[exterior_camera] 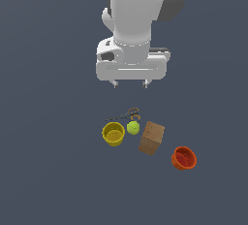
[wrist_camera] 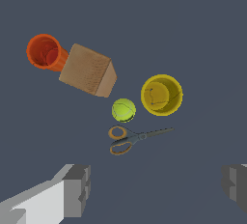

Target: Pick up a designated object from a clutter of objects.

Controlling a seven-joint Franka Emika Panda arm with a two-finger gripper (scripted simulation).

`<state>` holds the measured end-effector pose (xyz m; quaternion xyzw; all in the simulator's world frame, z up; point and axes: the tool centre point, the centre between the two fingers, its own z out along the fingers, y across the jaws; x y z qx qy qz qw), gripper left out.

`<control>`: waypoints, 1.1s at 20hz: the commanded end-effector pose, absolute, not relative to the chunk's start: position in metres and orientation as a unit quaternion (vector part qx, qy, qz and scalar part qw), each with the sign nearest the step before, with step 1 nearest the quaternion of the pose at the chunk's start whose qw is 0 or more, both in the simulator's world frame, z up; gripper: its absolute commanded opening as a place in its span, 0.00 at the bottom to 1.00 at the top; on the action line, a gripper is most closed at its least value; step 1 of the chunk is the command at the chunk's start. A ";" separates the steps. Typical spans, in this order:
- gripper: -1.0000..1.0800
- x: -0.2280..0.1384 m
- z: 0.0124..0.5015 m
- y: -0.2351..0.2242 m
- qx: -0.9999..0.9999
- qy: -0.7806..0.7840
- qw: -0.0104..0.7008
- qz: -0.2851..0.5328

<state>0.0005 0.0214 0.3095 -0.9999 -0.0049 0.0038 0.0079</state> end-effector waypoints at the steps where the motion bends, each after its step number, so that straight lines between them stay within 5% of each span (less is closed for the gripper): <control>1: 0.96 0.000 0.310 0.021 -1.000 -0.005 0.008 0.004; 22: 0.96 0.015 0.287 0.034 -1.000 -0.011 0.012 -0.005</control>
